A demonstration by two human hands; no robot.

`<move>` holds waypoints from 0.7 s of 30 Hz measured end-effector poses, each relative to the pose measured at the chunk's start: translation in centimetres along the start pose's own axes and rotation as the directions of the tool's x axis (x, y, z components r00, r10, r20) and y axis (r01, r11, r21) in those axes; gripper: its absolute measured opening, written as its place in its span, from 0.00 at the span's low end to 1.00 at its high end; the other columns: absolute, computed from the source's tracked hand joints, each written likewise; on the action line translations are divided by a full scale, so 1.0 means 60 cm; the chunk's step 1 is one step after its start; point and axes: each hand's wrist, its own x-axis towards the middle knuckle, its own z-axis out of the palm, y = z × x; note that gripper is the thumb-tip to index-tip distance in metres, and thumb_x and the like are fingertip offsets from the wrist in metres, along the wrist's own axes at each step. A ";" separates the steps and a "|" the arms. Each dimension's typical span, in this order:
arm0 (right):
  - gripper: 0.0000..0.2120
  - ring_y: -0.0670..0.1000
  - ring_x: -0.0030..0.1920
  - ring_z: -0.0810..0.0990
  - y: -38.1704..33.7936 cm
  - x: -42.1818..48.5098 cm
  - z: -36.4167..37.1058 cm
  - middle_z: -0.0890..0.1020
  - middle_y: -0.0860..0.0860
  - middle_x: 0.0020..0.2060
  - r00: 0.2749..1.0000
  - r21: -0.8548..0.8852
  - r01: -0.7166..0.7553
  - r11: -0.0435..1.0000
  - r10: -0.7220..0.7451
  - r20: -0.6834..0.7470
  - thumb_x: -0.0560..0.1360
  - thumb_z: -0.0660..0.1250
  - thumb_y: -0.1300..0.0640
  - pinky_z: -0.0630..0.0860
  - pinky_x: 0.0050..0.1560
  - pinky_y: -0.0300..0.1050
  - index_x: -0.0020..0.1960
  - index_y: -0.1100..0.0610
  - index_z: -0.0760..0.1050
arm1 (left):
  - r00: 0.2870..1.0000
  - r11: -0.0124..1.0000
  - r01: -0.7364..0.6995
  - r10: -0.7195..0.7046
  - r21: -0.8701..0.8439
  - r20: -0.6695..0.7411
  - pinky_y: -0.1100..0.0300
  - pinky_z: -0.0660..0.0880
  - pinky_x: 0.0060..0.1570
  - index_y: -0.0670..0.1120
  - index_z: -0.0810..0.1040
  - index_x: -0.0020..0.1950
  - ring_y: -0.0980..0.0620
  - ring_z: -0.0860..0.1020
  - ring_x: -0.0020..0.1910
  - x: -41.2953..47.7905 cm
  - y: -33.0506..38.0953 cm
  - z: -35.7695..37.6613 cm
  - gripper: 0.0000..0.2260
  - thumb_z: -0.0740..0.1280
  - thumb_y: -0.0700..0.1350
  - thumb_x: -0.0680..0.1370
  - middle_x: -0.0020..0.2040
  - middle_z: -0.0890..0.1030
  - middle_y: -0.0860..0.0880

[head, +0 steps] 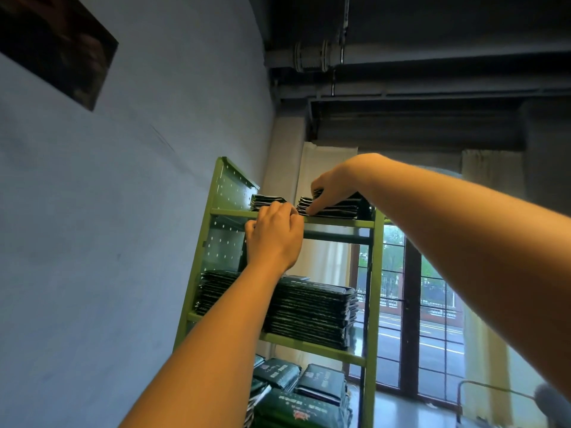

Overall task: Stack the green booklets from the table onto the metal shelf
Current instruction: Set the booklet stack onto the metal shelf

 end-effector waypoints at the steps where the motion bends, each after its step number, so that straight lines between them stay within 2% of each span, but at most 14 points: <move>1: 0.29 0.56 0.62 0.71 -0.002 0.007 -0.001 0.71 0.55 0.66 1.000 -0.012 -0.015 1.000 0.015 0.005 0.78 0.56 0.38 0.69 0.63 0.51 0.70 0.56 0.65 | 1.000 1.000 -0.001 0.001 -0.001 0.002 0.53 0.60 0.58 0.48 0.74 0.54 0.52 0.68 0.57 -0.001 -0.001 0.000 0.12 0.51 0.47 0.82 0.55 0.75 0.51; 6: 0.36 0.57 0.62 0.73 -0.003 0.038 -0.008 0.74 0.53 0.62 0.997 0.014 -0.079 0.997 0.079 0.010 0.72 0.59 0.30 0.69 0.65 0.56 0.68 0.55 0.69 | 1.000 1.000 -0.007 0.007 0.004 0.004 0.53 0.60 0.57 0.48 0.74 0.54 0.52 0.68 0.56 0.001 -0.001 0.000 0.12 0.51 0.46 0.82 0.55 0.75 0.51; 11: 0.30 0.57 0.62 0.73 -0.019 0.061 -0.002 0.74 0.55 0.62 0.996 0.082 -0.079 0.993 0.076 0.040 0.74 0.63 0.38 0.69 0.66 0.56 0.68 0.57 0.68 | 1.000 1.000 -0.021 0.021 0.009 -0.002 0.56 0.58 0.54 0.48 0.75 0.55 0.52 0.68 0.57 0.001 -0.005 0.001 0.12 0.52 0.46 0.81 0.56 0.75 0.51; 13: 0.23 0.56 0.58 0.75 -0.023 0.065 -0.005 0.76 0.55 0.55 0.994 0.104 -0.080 0.991 0.072 0.082 0.76 0.63 0.44 0.70 0.65 0.54 0.64 0.59 0.72 | 1.000 1.000 -0.024 0.024 0.003 -0.005 0.56 0.58 0.54 0.48 0.75 0.54 0.52 0.68 0.57 0.001 -0.007 0.002 0.12 0.52 0.45 0.81 0.56 0.75 0.51; 16: 0.13 0.51 0.45 0.77 -0.020 0.063 -0.013 0.78 0.53 0.45 0.981 0.122 -0.110 0.986 0.089 0.171 0.78 0.62 0.48 0.73 0.57 0.47 0.50 0.58 0.75 | 1.000 1.000 -0.021 0.021 -0.010 -0.003 0.56 0.58 0.54 0.48 0.75 0.55 0.52 0.67 0.57 0.002 -0.006 0.001 0.13 0.52 0.45 0.81 0.56 0.75 0.51; 18: 0.12 0.48 0.39 0.76 -0.017 0.062 -0.014 0.78 0.52 0.40 0.974 0.117 -0.129 0.985 0.104 0.199 0.78 0.61 0.49 0.72 0.53 0.45 0.45 0.57 0.75 | 1.000 1.000 -0.025 0.025 -0.010 -0.004 0.57 0.57 0.54 0.48 0.75 0.55 0.53 0.67 0.56 0.002 -0.007 0.001 0.12 0.52 0.46 0.81 0.56 0.75 0.51; 21: 0.13 0.48 0.37 0.77 -0.009 0.057 -0.013 0.78 0.51 0.36 0.971 0.123 -0.142 0.982 0.115 0.208 0.78 0.61 0.49 0.72 0.51 0.44 0.40 0.57 0.75 | 0.999 0.999 -0.034 0.034 -0.013 -0.006 0.58 0.56 0.53 0.48 0.74 0.55 0.56 0.65 0.52 0.000 -0.009 0.001 0.12 0.52 0.46 0.82 0.55 0.75 0.52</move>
